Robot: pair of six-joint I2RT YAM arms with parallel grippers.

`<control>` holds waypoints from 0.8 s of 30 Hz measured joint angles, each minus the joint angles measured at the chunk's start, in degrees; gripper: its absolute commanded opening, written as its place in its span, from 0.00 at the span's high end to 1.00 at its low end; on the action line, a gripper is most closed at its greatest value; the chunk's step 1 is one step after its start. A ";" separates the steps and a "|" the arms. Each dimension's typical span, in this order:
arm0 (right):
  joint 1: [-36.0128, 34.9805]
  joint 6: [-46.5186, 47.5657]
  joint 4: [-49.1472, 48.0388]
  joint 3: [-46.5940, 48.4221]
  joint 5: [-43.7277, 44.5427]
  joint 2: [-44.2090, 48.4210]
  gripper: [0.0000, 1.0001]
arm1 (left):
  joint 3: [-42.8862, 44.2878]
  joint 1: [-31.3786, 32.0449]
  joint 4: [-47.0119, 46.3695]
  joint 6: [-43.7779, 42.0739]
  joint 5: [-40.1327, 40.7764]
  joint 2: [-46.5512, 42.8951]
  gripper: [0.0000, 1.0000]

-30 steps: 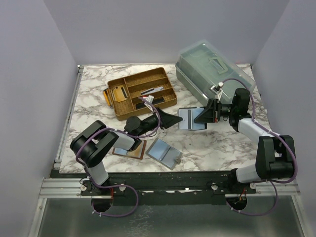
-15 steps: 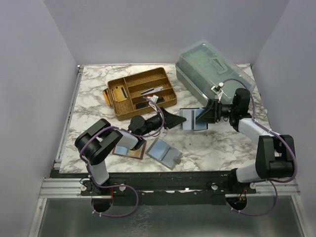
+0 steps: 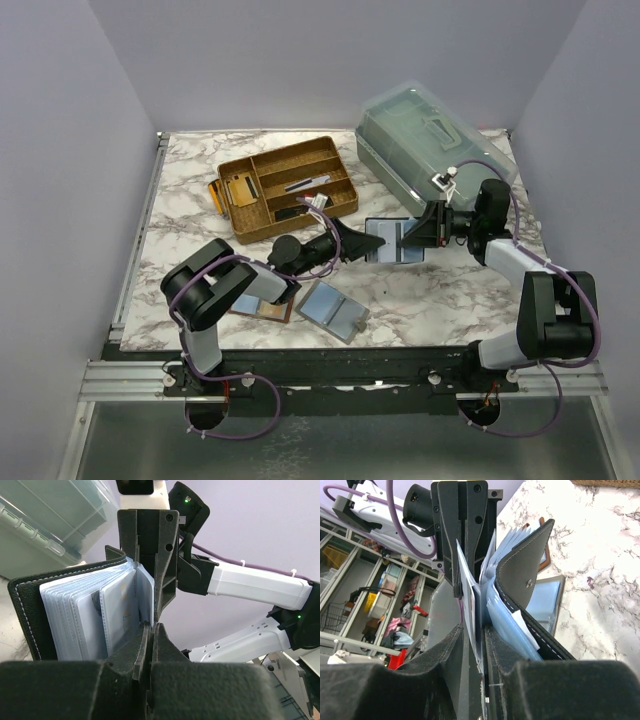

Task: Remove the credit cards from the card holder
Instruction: Remove the credit card from the card holder.

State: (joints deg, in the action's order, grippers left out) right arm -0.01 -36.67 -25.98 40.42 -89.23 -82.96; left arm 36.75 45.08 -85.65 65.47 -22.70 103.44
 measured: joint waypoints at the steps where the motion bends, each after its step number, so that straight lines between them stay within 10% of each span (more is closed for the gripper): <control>1: 0.13 -0.02 -0.02 0.00 0.00 -0.02 0.73 | 0.09 0.22 -0.02 -0.09 0.26 0.04 1.00; 6: 0.50 -0.39 -0.04 0.00 0.04 -0.31 0.73 | 0.17 1.03 -0.09 -1.01 2.19 0.50 1.00; 11: 0.85 0.70 0.37 0.00 1.07 -0.42 1.00 | 0.17 1.66 -0.13 -2.56 3.63 0.57 1.00; 24: -0.70 2.03 1.90 0.02 0.39 -0.50 1.00 | -1.51 3.54 0.94 -4.70 3.61 -1.77 0.63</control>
State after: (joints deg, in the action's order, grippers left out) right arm -0.71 -34.63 -24.08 40.45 -88.84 -83.46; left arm 35.24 48.62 -84.71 60.77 -19.09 101.67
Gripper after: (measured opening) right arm 0.006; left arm 0.345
